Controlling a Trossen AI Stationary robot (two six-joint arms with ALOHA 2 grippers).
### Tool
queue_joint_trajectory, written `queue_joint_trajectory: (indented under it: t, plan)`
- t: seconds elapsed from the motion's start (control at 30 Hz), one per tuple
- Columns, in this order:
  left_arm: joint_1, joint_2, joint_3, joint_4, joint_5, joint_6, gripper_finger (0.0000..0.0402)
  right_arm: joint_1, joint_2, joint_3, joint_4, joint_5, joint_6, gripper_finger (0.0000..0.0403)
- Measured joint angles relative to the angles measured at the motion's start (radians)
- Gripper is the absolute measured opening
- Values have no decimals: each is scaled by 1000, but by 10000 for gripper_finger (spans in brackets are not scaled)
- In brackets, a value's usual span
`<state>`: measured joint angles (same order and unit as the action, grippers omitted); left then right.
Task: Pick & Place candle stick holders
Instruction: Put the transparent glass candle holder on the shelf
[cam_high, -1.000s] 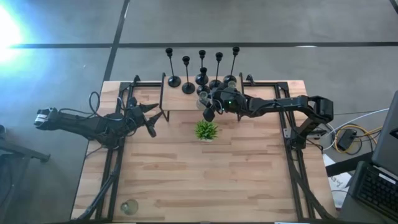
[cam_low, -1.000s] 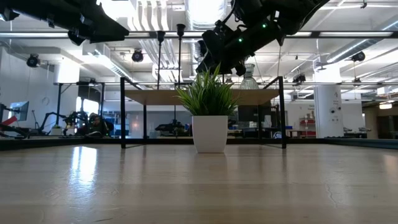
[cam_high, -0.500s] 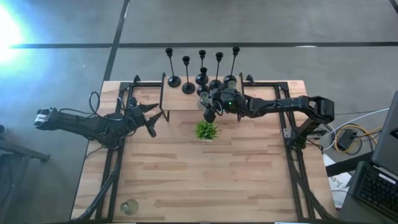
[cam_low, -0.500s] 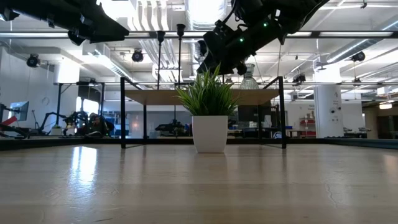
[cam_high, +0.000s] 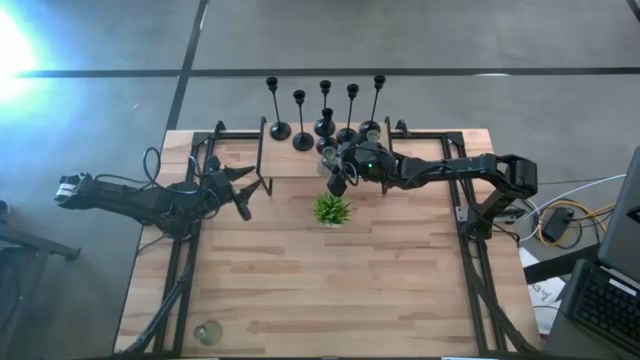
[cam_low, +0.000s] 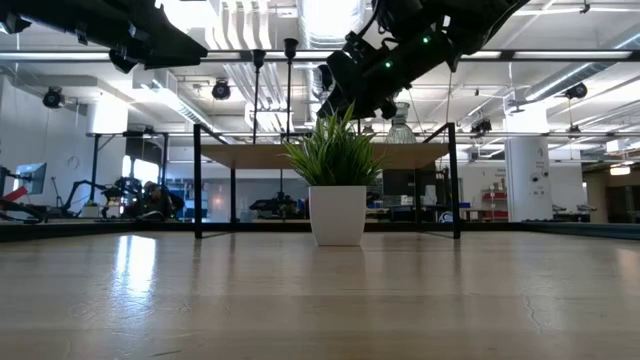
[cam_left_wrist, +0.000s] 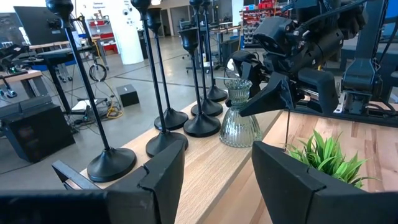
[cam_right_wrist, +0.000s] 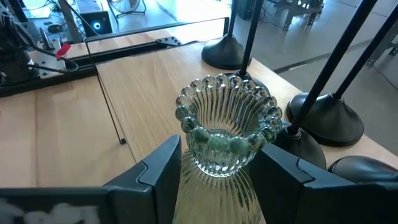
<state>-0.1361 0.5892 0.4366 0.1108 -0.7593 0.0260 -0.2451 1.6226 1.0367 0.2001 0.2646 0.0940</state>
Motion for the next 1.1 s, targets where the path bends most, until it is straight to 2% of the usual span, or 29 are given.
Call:
queue_joint_trajectory:
  t: [0.2, 0.7, 1.1]
  plan:
    - [0, 0, 0, 0, 0, 0, 193, 0, -1, 1, 23, 0, -19, 166]
    - [0, 0, 0, 0, 0, 0, 193, 0, -31, 2, -46, 0, -27, 225]
    - [0, 0, 0, 0, 0, 0, 193, 30, -117, 3, -95, -4, -43, 228]
